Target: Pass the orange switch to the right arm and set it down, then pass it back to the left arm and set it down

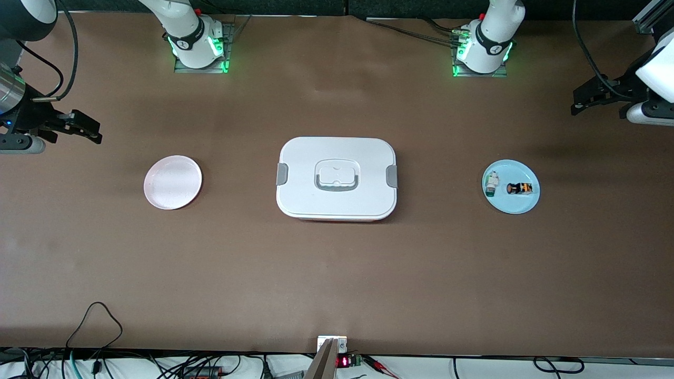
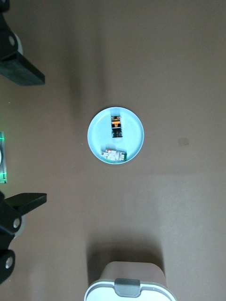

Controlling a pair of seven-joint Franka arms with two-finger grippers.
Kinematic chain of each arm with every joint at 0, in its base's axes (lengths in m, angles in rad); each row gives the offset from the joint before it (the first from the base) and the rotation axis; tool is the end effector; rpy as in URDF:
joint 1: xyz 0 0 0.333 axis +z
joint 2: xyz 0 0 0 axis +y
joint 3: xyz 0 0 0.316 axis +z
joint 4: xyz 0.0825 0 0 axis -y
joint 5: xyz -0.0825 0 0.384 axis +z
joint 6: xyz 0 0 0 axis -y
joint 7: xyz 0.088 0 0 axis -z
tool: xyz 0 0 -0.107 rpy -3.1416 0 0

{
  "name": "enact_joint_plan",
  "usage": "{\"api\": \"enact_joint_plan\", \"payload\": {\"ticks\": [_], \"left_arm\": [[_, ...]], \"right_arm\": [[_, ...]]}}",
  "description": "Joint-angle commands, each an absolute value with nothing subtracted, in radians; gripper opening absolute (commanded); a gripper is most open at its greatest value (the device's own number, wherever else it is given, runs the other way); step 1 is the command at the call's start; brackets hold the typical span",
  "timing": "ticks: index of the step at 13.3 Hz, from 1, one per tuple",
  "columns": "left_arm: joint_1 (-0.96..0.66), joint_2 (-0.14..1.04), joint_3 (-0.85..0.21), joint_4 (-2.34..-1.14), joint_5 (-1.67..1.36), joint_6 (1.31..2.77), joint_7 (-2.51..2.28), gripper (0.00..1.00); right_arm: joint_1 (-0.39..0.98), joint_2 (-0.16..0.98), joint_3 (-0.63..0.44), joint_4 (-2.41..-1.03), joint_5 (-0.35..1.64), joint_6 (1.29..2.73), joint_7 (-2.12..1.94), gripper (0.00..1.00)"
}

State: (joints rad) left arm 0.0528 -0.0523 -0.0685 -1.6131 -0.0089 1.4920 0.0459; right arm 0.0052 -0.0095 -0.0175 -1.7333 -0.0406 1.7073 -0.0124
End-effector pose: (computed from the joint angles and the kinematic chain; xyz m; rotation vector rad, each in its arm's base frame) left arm 0.5294 -0.0103 0.6264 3.1319 -0.0968 -0.1079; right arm 0.5577 -0.0107 0.5644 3.1017 0.0092 -0.0264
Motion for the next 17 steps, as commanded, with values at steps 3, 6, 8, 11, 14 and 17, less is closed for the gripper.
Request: {"api": "enact_joint_plan", "payload": {"ticks": [3,6,8,11,14,17], "left_arm": [[0.046,-0.089,-0.069,-1.646,-0.028,1.511,0.038,1.00],[0.048,-0.087,-0.068,-1.644,-0.028,1.503,0.054,1.00],[0.046,-0.087,-0.069,-1.637,-0.026,1.491,0.063,1.00],[0.008,-0.046,-0.068,-1.557,-0.026,1.486,0.054,1.00],[-0.081,-0.031,0.004,-1.531,-0.018,1.436,0.045,1.00],[-0.103,-0.026,0.026,-1.529,-0.020,1.437,0.026,1.00]], "right_arm": [[0.002,-0.006,-0.021,-1.684,-0.025,1.654,-0.023,1.00],[0.002,-0.006,-0.023,-1.683,-0.026,1.631,-0.025,1.00],[0.002,-0.008,-0.025,-1.683,-0.028,1.628,-0.026,1.00],[-0.002,-0.008,-0.028,-1.681,-0.025,1.626,-0.025,1.00],[-0.002,-0.009,-0.028,-1.681,-0.026,1.618,-0.025,1.00],[-0.002,-0.011,-0.026,-1.681,-0.028,1.617,-0.025,1.00]]}}
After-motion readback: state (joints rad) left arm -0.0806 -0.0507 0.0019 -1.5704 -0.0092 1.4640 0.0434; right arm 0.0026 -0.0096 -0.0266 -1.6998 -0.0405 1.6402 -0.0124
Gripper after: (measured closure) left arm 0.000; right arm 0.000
